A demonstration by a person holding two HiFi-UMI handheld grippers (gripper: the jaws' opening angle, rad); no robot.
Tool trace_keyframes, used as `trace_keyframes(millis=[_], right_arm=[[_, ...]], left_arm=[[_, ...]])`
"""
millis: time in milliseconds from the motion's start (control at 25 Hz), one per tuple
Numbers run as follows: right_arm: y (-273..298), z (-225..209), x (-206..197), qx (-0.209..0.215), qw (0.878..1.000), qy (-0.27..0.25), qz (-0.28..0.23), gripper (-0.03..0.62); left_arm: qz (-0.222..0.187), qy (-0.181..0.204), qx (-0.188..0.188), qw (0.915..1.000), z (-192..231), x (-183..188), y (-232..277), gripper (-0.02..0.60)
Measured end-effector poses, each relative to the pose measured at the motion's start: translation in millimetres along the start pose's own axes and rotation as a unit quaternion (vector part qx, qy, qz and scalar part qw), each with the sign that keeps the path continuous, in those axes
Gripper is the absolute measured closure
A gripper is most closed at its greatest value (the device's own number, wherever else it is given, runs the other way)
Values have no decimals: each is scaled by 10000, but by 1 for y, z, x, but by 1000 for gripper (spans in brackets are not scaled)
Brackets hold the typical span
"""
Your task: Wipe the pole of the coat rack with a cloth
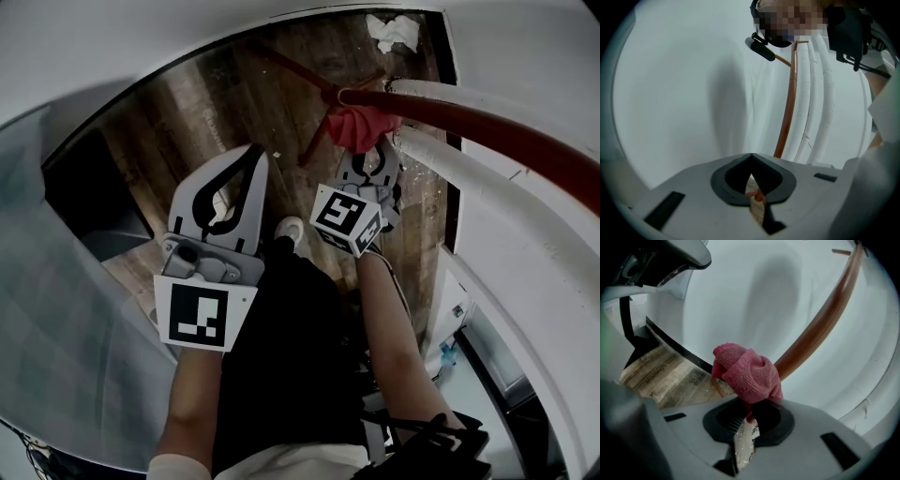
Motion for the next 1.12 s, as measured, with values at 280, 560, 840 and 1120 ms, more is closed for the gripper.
trace_keyframes(millis=[280,560,840,1120], right_arm=[[18,11,-12,192,9998,-69,71,545],[31,18,-25,518,9983,-43,281,545],[22,23,-24,1109,9924,118,519,546],[-27,9,-11,1039,9932,170,489,546]], left_arm=[[53,-15,-22,10000,0,-15,8,569],[26,153,-109,9998,-6,-24,14,569],[-48,153,-13,9999,-11,-12,10,569],[-134,-94,365,9992,1,15,-8,569]])
Point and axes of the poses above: the fingertips, and each gripper's own axes: y forward along the fingers, z to its left, x out of its top, the point moved 4 cm from there along -y, backward along the fingers, and after that the axes turned 13 degrees about x, right-handed, at the moved point
